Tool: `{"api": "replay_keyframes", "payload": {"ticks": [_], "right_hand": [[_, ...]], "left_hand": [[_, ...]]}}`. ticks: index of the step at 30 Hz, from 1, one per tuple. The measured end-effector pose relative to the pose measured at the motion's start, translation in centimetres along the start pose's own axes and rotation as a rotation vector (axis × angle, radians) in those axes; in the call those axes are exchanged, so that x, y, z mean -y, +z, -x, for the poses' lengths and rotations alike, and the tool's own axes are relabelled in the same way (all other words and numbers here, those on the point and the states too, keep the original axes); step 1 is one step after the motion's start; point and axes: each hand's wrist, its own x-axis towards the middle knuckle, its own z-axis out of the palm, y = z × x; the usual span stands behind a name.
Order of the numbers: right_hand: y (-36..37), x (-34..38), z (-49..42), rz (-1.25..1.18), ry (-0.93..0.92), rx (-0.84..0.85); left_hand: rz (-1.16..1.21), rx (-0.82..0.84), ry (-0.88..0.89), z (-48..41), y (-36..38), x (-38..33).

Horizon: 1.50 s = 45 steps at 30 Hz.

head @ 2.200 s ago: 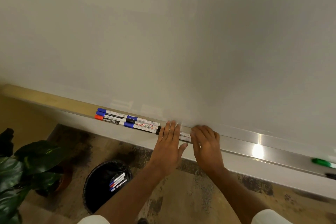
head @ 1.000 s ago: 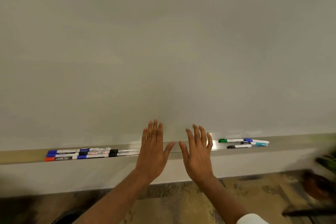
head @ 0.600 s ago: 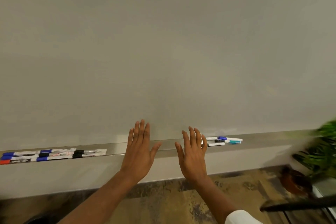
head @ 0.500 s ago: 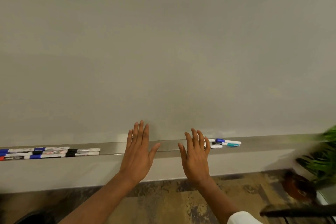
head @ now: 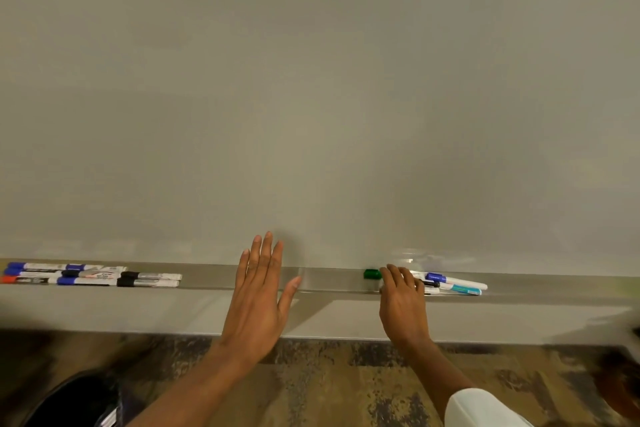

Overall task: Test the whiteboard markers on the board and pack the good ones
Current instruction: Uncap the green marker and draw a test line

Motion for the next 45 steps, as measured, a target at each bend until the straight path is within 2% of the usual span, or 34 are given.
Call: {"api": "replay_keyframes", "payload": {"ticks": [16,25,30,36,40,45], "right_hand": [[4.2,-0.3,-3.3,0.053,-0.121,-0.102],[5.2,1.3,-4.1,-0.026,-0.373,-0.268],[2.5,7.0,-3.7,-0.219,-0.456,-0.391],[-5.3,15.0,-1.7,-0.693,-0.416,-0.534],[-11.0,18.8,-0.4,-0.895,-0.468,-0.555],[-17.0,22.2,0.7,-1.014,-0.516,-0.574]], "left_hand": [[0.112,-0.006,-0.004,0.2,0.7,2.6],[0.228,0.004,-0.043,0.9,0.2,3.3],[0.437,-0.02,-0.149,0.8,-1.3,2.7],[0.785,-0.097,-0.379,-2.5,-5.9,1.2],[1.061,-0.142,-0.434,-4.9,-10.3,-0.2],[1.289,-0.13,-0.428,-6.6,-15.4,-1.5]]}}
